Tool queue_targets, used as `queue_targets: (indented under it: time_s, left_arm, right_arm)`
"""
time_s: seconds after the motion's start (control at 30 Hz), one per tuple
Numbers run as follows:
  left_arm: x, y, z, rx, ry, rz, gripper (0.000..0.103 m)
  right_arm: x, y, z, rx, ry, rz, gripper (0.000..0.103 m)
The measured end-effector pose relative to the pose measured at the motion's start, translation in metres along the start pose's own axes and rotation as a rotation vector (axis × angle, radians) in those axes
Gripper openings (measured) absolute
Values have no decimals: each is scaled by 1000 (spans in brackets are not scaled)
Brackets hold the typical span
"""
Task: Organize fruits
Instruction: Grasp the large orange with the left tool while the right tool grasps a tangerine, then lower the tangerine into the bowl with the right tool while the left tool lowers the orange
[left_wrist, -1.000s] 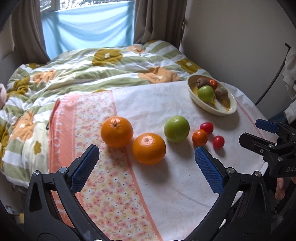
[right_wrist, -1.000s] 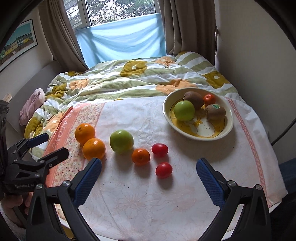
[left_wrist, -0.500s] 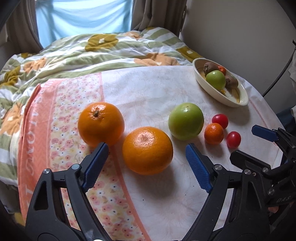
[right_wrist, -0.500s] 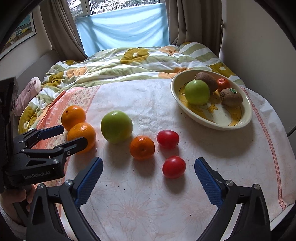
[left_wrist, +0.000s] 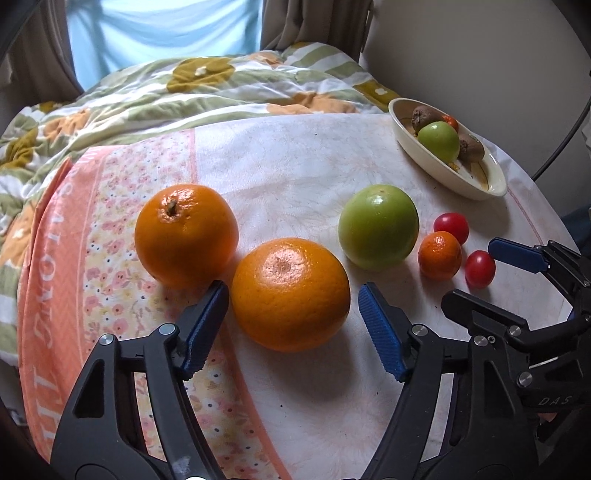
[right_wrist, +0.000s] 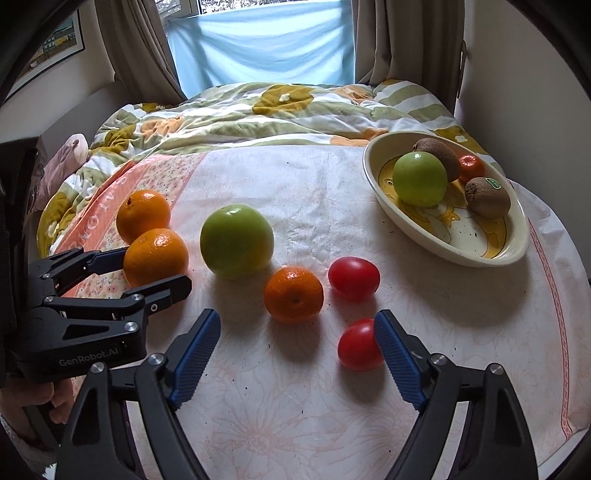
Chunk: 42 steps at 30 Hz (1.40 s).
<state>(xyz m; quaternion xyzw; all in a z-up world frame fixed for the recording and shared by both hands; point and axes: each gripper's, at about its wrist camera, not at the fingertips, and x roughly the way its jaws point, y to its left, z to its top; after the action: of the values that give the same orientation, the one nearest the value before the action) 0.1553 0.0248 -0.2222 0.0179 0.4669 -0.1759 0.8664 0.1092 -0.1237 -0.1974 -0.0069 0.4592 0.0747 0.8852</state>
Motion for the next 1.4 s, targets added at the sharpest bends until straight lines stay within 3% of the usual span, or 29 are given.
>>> queue_targets:
  time_s: [0.07, 0.33, 0.47, 0.7, 0.9, 1.03, 1.4]
  left_arm:
    - [1, -1, 1, -3, 1, 12, 63]
    - [1, -3, 3, 6, 10, 22, 63]
    - [-2, -3, 0, 6, 19, 30, 63]
    - [-13, 2, -8, -4, 18, 48, 63]
    - [-20, 5, -13, -17, 14, 58, 63]
    - [-27, 6, -13, -25, 10, 61, 63]
    - [-53, 5, -6, -28, -22, 69, 63]
  right_arm:
    - [0, 1, 1, -11, 0, -1, 82]
    - [7, 6, 7, -60, 0, 3, 74]
    - [13, 9, 9, -83, 18, 15, 63]
    - [22, 12, 9, -97, 36, 25, 61]
    - [30, 12, 12, -93, 48, 29, 51]
    - [33, 9, 13, -83, 58, 17, 36]
    - [10, 4, 17, -47, 32, 29, 35]
